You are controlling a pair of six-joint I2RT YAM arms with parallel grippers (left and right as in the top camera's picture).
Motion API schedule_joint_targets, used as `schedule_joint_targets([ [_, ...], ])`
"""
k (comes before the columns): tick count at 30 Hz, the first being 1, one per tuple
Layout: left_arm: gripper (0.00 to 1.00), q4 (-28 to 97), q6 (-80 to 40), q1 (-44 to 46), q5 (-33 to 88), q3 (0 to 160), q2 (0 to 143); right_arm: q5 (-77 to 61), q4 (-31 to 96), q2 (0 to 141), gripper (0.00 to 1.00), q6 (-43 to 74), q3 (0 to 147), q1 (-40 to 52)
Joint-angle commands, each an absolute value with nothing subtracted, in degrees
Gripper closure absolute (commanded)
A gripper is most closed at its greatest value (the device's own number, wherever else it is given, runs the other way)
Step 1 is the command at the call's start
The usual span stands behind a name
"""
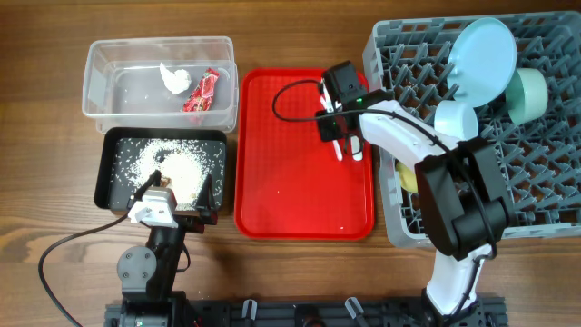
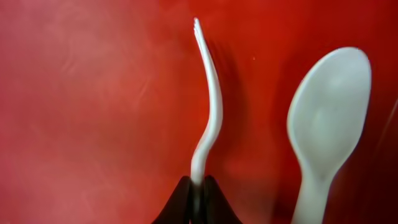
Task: Sort waste into correct bins and load items into the dishwasher rack
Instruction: 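Reach right gripper to the white fork and grasp it, then carry the white fork into the rack and release it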
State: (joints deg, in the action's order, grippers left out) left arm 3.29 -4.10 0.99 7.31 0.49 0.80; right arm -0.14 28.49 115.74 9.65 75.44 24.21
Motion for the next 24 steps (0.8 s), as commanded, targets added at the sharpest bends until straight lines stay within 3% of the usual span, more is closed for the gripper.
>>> schedule_joint_targets([
  [1,0.00,3.7,-3.4,0.5,7.0,0.3,0.4,0.4,30.3,115.6,0.96,11.1,74.2,24.3],
  [14,0.00,3.7,-3.4,0.5,6.9,0.3,0.4,5.2,32.6,95.3,0.96,12.0,74.2,23.2],
  [24,0.00,3.7,-3.4,0.5,6.9,0.3,0.4,10.9,33.3,92.5,0.96,8.3,74.2,10.5],
])
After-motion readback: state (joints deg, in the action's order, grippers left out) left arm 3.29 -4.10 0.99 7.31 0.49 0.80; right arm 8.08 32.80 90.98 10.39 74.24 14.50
